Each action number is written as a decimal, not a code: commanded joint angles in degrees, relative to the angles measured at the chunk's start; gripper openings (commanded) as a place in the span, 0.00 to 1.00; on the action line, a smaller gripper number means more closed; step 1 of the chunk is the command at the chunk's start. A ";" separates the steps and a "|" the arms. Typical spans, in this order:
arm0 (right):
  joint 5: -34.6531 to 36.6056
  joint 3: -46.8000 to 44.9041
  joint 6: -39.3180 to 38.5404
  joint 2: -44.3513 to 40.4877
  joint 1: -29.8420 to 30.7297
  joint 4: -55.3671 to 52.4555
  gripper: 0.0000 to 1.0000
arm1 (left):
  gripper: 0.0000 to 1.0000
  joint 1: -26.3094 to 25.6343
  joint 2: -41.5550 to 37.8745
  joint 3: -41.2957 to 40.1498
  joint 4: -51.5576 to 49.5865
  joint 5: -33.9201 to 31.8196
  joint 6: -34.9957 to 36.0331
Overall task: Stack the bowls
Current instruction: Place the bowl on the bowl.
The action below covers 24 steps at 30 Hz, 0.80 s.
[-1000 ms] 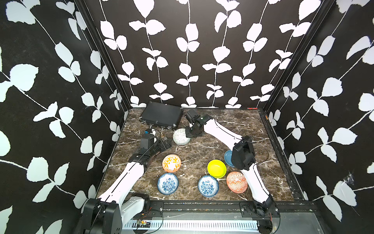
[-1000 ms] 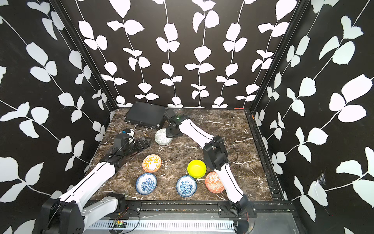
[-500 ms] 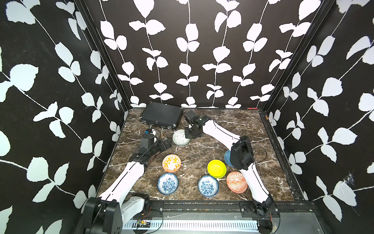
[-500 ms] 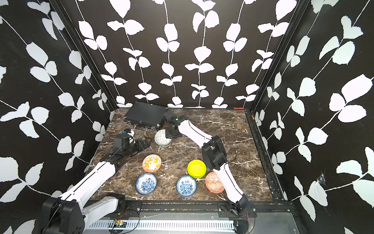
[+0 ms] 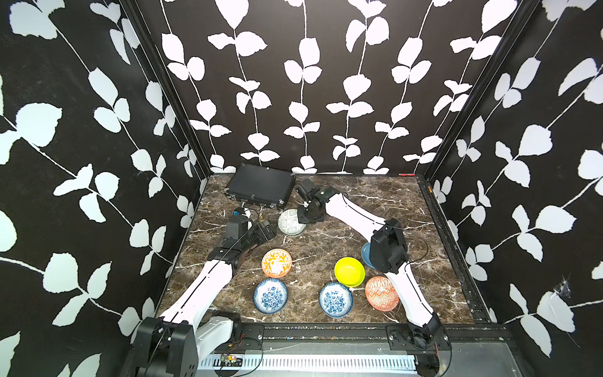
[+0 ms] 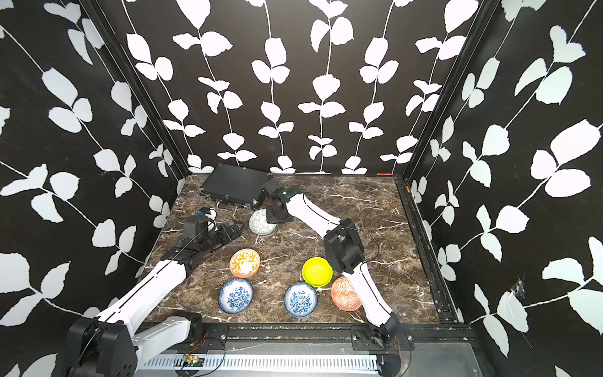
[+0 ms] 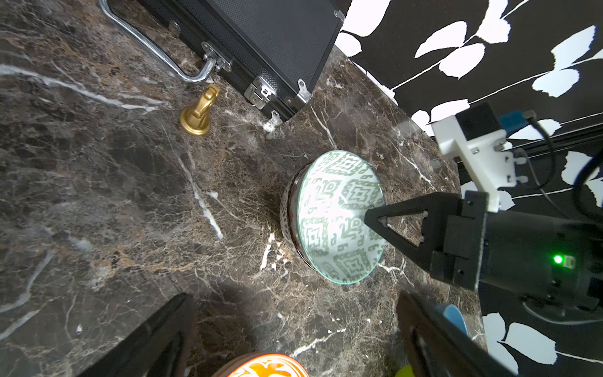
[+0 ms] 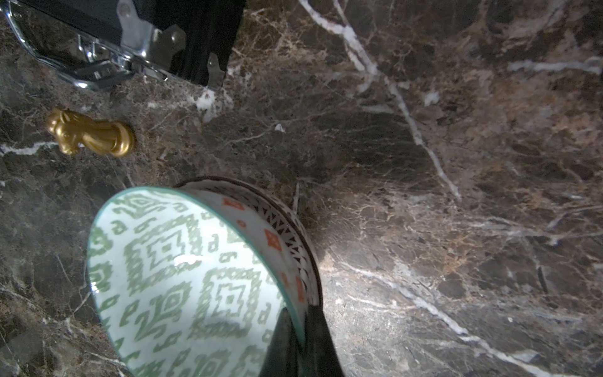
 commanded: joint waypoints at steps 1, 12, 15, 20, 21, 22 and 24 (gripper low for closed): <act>-0.16 2.67 0.59 0.91 0.76 -0.52 0.00 | 0.99 0.42 0.10 -0.93 2.09 0.52 -0.15; 1.10 2.55 0.81 0.24 0.77 -2.12 0.19 | 0.99 0.65 0.37 -0.99 2.36 0.65 -0.30; 1.45 2.39 0.72 0.05 0.78 -2.41 0.22 | 0.99 0.68 0.49 -1.03 2.44 0.74 -0.35; 2.85 1.79 0.63 -0.86 0.78 -3.04 0.25 | 0.99 0.76 0.98 -0.71 2.32 0.93 -0.37; 3.19 1.27 0.68 -1.21 0.77 -3.05 0.25 | 0.99 0.76 1.28 -0.55 2.24 1.04 -0.27; 3.62 0.70 0.64 -1.71 0.77 -3.01 0.25 | 0.99 0.76 1.65 -0.37 2.15 1.15 -0.27; 4.01 -0.92 0.66 -2.69 0.71 -2.45 0.26 | 0.99 0.74 2.37 0.01 2.01 1.53 -0.22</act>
